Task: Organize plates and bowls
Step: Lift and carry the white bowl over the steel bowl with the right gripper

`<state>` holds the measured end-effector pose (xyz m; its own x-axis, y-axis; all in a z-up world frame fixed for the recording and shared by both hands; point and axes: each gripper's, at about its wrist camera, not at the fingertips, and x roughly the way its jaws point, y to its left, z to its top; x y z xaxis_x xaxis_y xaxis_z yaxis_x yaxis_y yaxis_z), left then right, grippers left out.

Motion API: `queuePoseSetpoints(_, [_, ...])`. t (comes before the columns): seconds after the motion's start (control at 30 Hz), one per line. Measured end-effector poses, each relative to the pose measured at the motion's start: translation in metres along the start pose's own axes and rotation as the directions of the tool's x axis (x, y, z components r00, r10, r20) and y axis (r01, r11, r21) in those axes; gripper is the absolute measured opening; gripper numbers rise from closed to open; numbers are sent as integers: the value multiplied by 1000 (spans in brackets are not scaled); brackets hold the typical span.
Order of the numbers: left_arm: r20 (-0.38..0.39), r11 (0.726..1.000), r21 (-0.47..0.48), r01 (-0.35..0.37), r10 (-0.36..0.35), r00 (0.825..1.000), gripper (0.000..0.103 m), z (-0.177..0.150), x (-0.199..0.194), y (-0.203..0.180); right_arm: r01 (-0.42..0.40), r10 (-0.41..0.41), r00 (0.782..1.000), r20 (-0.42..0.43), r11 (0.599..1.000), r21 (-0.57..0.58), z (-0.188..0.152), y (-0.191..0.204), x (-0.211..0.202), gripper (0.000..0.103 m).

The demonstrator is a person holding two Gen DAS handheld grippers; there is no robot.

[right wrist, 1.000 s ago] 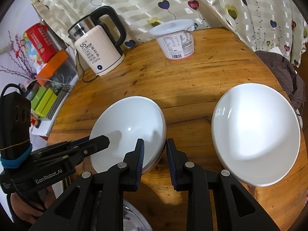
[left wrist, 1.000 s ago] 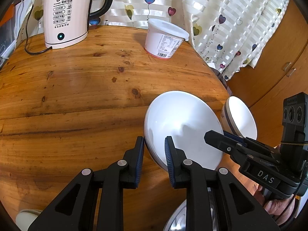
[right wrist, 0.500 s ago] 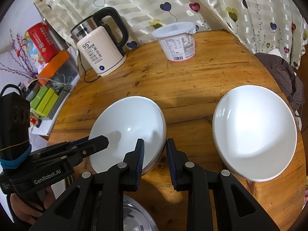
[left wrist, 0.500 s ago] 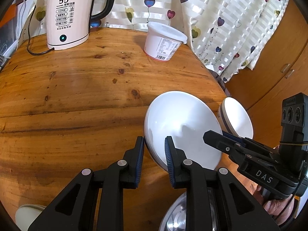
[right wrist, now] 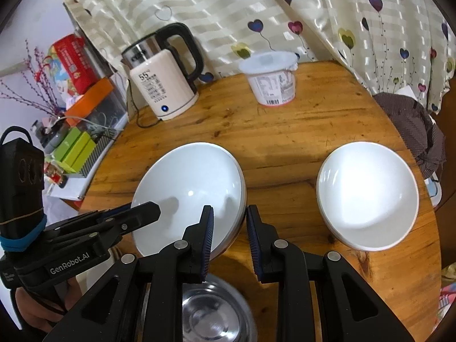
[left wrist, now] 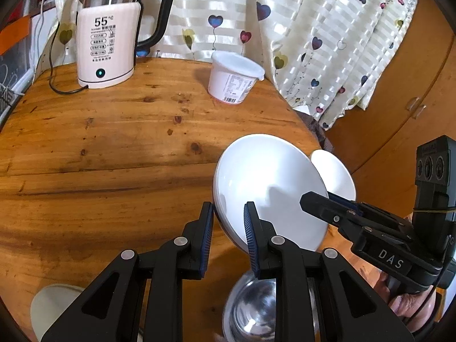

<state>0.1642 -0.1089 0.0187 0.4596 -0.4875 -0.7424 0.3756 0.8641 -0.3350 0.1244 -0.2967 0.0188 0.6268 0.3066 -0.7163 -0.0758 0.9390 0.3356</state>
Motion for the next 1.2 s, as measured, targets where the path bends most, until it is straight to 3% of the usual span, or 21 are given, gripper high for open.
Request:
queuePoseSetpoints(0.6, [4, 1000, 23, 2, -2, 1000, 23, -34, -36, -19, -12, 12, 1000, 11, 1000, -4, -31, 14, -43, 23])
queuePoseSetpoints(1.2, [-41, 1000, 5, -10, 10, 999, 23, -72, -41, -25, -26, 27, 998, -56, 1000, 9, -69, 12, -50, 23])
